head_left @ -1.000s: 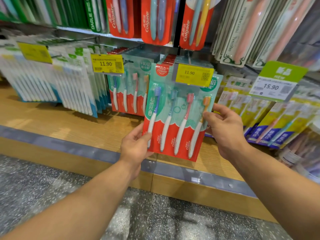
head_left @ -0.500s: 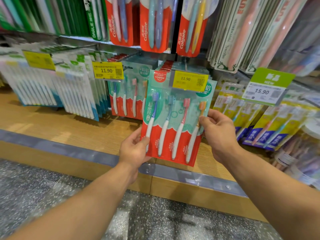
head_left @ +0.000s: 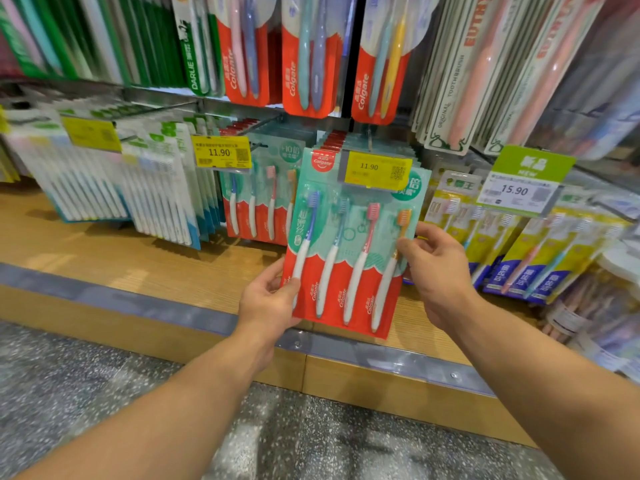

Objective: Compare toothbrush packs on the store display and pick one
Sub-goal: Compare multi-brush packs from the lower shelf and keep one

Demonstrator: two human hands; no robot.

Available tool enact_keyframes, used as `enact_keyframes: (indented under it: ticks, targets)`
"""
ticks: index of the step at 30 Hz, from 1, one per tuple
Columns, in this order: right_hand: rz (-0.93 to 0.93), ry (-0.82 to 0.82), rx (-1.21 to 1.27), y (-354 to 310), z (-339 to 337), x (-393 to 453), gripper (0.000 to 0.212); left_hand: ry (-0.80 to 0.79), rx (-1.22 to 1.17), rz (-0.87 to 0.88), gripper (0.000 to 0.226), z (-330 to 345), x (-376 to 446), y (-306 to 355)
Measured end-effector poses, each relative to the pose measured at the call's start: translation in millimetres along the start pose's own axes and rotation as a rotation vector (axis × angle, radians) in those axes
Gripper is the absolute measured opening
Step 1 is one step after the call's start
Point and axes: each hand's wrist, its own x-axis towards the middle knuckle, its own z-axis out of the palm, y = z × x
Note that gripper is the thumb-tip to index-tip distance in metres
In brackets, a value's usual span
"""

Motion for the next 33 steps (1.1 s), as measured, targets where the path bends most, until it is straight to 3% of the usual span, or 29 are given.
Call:
enact_keyframes:
  ticks: [6,18,23,27,33]
  targets:
    - [0.057,0.013,0.002,-5.2,1.4,2.1,0.019,-0.012,0.036,-0.058,0.03,4.9,-2.3,-0.4]
    - [0.048,0.15,-0.014,3.5,7.4,20.9,0.016,0.116,0.115,-0.063,0.017,13.0,14.3,-0.7]
    - [0.047,0.198,0.011,4.9,8.5,31.8,0.008,0.05,0.111,-0.069,0.015,13.9,30.9,-7.0]
    - [0.033,0.255,0.027,15.1,13.6,42.3,0.008,0.088,0.112,-0.039,0.023,21.2,43.7,-20.9]
    - [0.01,0.293,0.052,35.9,18.8,57.6,0.009,0.093,0.105,-0.003,0.055,19.2,59.6,-37.5]
